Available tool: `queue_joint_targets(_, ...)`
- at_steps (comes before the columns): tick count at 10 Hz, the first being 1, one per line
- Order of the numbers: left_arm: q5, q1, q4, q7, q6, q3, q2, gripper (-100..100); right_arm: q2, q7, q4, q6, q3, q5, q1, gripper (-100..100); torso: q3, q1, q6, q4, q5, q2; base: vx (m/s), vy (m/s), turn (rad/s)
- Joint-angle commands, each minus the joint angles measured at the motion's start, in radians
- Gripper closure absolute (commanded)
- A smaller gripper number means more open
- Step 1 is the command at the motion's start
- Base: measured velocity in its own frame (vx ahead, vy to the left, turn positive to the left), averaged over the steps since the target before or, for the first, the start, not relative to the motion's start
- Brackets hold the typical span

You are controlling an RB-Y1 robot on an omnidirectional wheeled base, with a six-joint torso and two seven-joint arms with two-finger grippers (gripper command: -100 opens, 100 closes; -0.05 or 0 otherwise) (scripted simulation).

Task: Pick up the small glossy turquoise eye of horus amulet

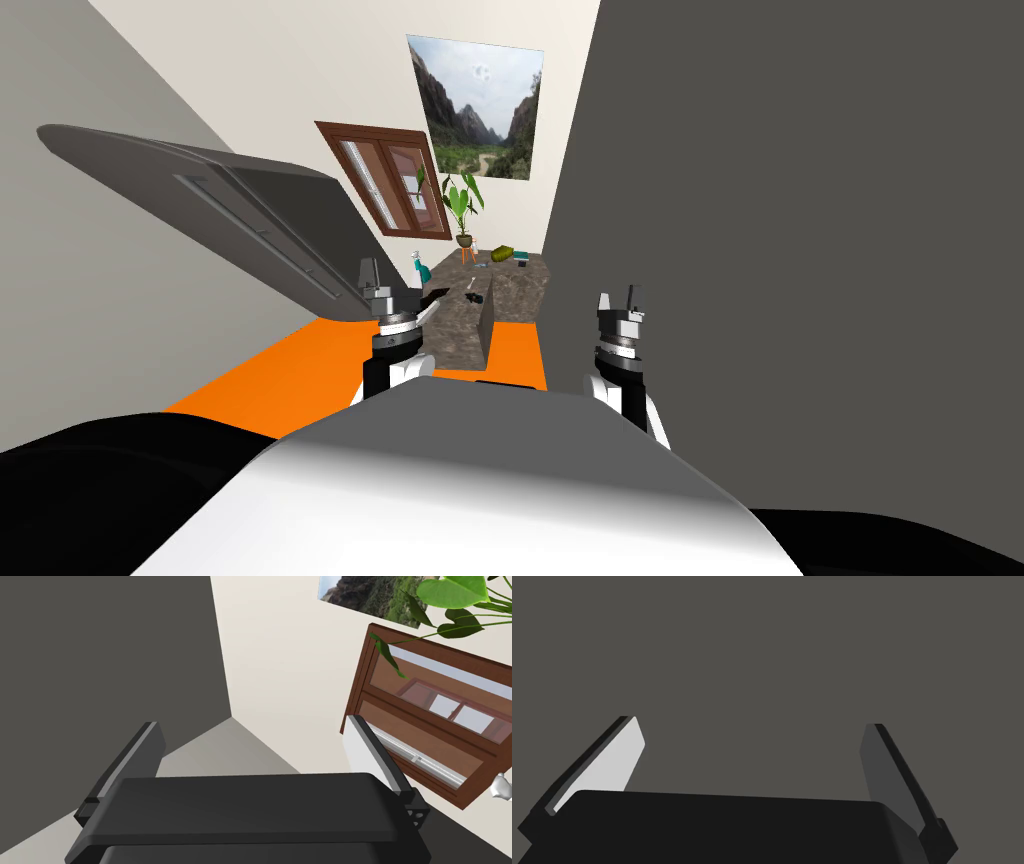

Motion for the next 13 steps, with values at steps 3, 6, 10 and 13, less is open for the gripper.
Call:
queue_joint_targets(3, -0.005, -0.014, 0.031, 0.002, 0.024, 0.002, 0.078, -100, 0.0, 0.0, 0.0, 0.0, 0.0, 0.0, 0.0, 0, 0.0, -0.001, 0.0, 0.0, 0.0, 0.0, -0.008, -0.015, -0.009)
queue_joint_targets(6, -0.015, -0.038, 0.086, 0.004, 0.064, 0.005, 0.139, -100, 0.0, 0.0, 0.0, 0.0, 0.0, 0.0, 0.0, 0, 0.0, -0.001, 0.0, 0.0, 0.0, 0.001, -0.014, -0.026, -0.013)
queue_joint_targets(10, -0.028, -0.071, 0.161, 0.002, 0.113, 0.01, 0.172, -100, 0.0, 0.0, 0.0, 0.0, 0.0, 0.0, 0.0, 0, 0.0, -0.002, 0.0, 0.0, 0.0, 0.0, -0.01, -0.032, -0.015)
queue_joint_targets(13, -0.041, -0.098, 0.227, -0.003, 0.151, 0.015, 0.182, -100, 0.0, 0.0, 0.0, 0.0, 0.0, 0.0, 0.0, 0, 0.0, -0.002, 0.0, 0.0, 0.0, 0.0, -0.006, -0.028, -0.011)
